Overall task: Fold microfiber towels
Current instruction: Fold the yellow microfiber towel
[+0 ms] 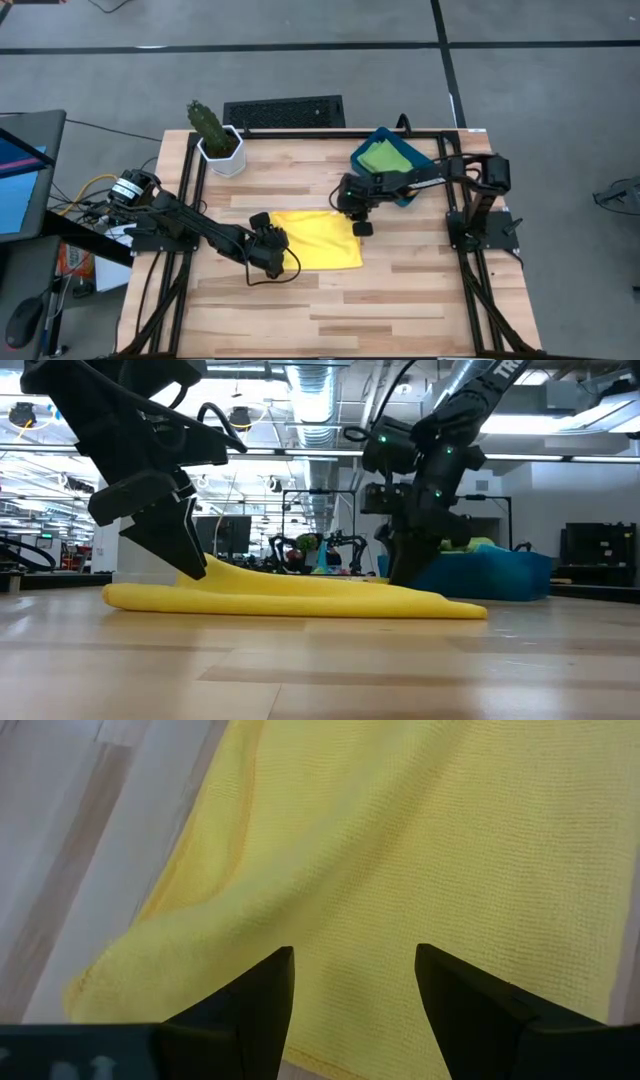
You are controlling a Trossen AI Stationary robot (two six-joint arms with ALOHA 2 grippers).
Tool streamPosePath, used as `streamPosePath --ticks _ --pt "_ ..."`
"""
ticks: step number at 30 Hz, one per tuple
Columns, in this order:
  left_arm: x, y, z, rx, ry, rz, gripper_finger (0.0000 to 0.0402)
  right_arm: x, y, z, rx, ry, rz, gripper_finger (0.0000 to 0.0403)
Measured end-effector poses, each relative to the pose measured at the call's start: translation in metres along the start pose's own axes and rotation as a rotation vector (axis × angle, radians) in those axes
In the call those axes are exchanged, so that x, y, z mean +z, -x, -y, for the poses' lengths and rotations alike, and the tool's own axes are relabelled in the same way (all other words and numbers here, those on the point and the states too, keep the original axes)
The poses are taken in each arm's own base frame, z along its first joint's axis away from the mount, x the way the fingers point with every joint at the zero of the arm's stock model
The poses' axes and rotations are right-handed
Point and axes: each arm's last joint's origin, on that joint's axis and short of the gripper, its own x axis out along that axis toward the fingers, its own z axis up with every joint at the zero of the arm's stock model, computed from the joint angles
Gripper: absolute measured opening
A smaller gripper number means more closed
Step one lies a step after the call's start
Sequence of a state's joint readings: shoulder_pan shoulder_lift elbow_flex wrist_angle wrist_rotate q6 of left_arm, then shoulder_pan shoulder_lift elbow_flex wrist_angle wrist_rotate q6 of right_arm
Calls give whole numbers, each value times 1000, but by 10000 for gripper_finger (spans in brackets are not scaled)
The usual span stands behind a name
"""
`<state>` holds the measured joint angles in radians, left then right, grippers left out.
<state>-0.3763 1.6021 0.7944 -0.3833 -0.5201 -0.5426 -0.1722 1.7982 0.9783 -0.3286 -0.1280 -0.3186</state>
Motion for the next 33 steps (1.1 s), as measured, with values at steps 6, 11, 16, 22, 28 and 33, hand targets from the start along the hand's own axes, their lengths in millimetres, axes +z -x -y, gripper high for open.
streamPosePath --ticks 6,11,16,22,28,33 --pt "0 0 0 1 0 0 203 2 7 0 -8 7 20 59" --pt "0 0 0 1 0 0 203 1 7 1 -7 1 8 41" --pt "0 0 0 1 0 0 203 1 15 3 -13 -12 16 19" --pt "0 0 0 4 -1 0 203 1 29 7 -29 -30 38 32" --pt "0 0 0 2 2 5 203 -3 31 12 -44 -63 20 48" --pt "1 0 0 1 4 7 203 -3 31 12 -44 -53 15 54"
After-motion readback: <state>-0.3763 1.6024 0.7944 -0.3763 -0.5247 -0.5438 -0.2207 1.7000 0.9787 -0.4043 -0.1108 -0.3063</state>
